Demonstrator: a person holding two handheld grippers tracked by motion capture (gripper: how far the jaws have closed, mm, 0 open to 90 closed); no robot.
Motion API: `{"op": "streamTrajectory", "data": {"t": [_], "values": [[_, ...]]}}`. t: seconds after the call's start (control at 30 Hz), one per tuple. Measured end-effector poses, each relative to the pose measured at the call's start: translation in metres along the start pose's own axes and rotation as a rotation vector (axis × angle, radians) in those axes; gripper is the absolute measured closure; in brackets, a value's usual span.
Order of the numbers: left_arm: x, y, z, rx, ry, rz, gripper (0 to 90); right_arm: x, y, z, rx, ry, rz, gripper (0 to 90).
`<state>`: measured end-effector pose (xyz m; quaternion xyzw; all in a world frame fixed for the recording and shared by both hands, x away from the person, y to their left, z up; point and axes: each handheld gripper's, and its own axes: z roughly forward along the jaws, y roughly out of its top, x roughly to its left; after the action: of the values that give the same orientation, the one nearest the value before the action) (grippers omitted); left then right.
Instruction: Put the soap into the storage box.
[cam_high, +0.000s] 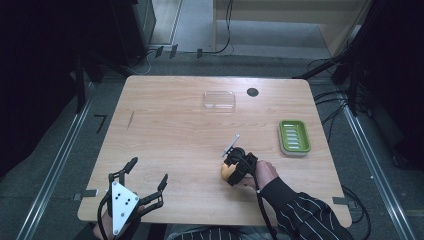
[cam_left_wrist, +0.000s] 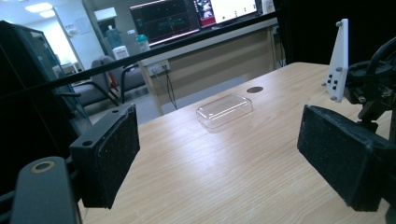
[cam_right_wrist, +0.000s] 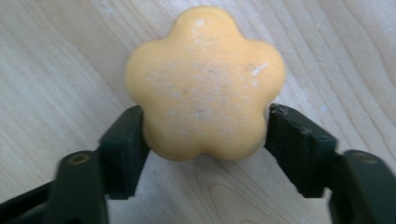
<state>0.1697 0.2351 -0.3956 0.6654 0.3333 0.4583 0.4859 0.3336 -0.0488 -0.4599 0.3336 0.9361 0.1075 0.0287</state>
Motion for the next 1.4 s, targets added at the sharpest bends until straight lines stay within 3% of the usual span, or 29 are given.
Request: {"op": "streamTrajectory", "data": {"t": [0.3,0.33,0.63,1.13,1.4], "values": [[-0.0002,0.0000,0.0000,0.000,0.000,0.001,13.0,-0.0010,0.0002,-0.0016,0.014,0.005,-0.042,39.7],[-0.0002,0.0000,0.0000,0.000,0.000,0.001,13.0,-0.0032,0.0000,-0.0018,0.018,0.004,-0.064,39.7],[-0.0004,0.0001,0.0000,0.000,0.000,0.001,13.0,0.0007,0.0019,-0.0001,0.023,-0.023,-0.078,34.4],[-0.0005,0.0001,-0.0001,0.001,-0.001,0.003,13.0,0.0002,0.0042,0.0038,0.035,-0.027,-0.077,39.8],[-0.0002,0.0000,-0.0002,-0.001,0.002,-0.001,13.0,0.0008,0.0028,0.0032,0.023,-0.036,-0.104,40.1]]}}
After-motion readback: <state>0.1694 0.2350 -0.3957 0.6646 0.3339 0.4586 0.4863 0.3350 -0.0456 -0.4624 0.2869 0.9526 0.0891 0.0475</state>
